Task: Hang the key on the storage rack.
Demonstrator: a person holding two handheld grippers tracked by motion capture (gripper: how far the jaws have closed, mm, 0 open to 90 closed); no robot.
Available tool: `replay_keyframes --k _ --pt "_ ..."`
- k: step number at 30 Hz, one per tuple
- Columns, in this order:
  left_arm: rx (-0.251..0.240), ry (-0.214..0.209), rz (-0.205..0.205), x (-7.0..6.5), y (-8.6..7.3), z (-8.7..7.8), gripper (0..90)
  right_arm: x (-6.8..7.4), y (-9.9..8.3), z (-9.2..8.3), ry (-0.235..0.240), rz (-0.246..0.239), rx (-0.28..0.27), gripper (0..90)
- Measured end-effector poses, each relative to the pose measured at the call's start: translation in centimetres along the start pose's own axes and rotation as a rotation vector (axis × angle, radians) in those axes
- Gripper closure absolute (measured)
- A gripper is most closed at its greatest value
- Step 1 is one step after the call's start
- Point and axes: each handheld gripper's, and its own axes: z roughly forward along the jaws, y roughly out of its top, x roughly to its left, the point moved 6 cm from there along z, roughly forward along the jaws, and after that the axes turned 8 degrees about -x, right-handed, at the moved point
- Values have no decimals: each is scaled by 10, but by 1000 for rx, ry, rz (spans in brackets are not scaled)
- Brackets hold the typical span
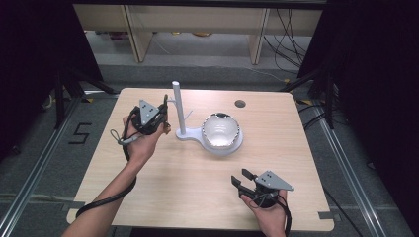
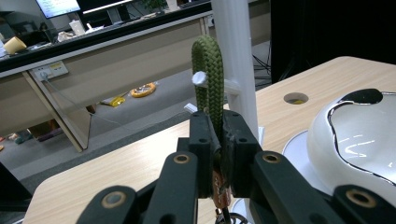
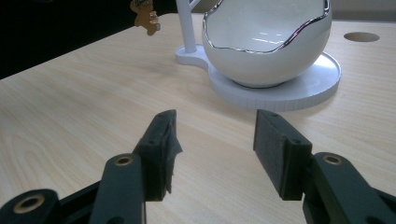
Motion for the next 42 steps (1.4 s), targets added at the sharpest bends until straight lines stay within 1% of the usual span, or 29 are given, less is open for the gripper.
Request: replay_keyframes --k 3,4,7,8,11,13,14,16,17,21,24,27,28,29,30,31,32,33,34,35,36,37,38,39,40,41,42 --pt "-1 -1 3 -2 0 1 826 0 0 0 0 -1 2 501" --pt "7 -5 8 -3 -1 2 825 0 0 0 -1 -1 2 501" --pt "9 -9 6 -4 -2 4 824 0 0 0 0 0 1 501" --pt "14 -14 8 -5 -3 4 823 -1 0 0 0 -10 -4 501" --pt "18 -17 11 -6 -4 5 820 -1 0 1 1 -6 -13 501" --pt "22 -19 8 -6 -6 7 819 -1 0 0 0 -7 -12 501" --pt "19 -34 7 -8 -6 9 819 -1 0 0 1 -6 -12 501" --pt "21 -37 -1 -9 -7 10 819 -1 -1 0 0 -7 -11 501" --pt "21 -37 -1 -9 -7 10 819 -2 -1 -1 -11 -9 0 501" --pt "24 -44 -4 -10 -8 12 818 -2 -1 -1 -10 -14 0 500" --pt "27 -52 -6 -11 -9 13 810 -1 -2 1 1 -8 -8 500" --pt "24 -61 -12 -12 -10 12 793 -1 -2 0 0 -10 -1 500" --pt "29 -77 -22 -13 -10 10 761 -2 -1 -1 -2 -15 -2 500" --pt "29 -77 -22 -13 -10 10 742 -2 -1 -1 -2 -15 -2 500" --pt "34 -84 -51 -14 -11 5 718 -2 -1 -2 -10 3 5 500" --pt "34 -84 -51 -14 -11 5 701 -2 -2 -2 -14 -2 3 500" --pt "28 -93 -60 -14 -11 -2 683 -2 -1 0 -6 -3 -11 500" --pt "28 -93 -60 -14 -11 -2 665 -2 -1 0 -6 -3 -11 500" --pt "29 -97 -59 -13 -11 -7 665 -3 -1 0 -1 -3 -16 500" --pt "28 -99 -56 -11 -13 -13 620 -4 -1 0 0 -2 -19 500" --pt "28 -99 -56 -11 -13 -13 602 -4 -1 0 0 -2 -19 500" --pt "26 -108 -77 -12 -14 -17 602 -4 -1 0 -2 0 -19 500" --pt "19 -112 -91 -10 -16 -25 553 -4 -1 0 -5 9 -18 499" --pt "19 -112 -91 -10 -16 -25 533 -4 -1 0 -5 9 -18 499" --pt "20 -117 -90 -9 -17 -29 514 -4 -1 -2 -24 15 -3 499" --pt "17 -120 -92 -8 -18 -34 514 -4 -1 -2 -24 15 -3 499" --pt "13 -128 -110 -7 -23 -43 477 -3 -2 -2 -17 27 -10 499"
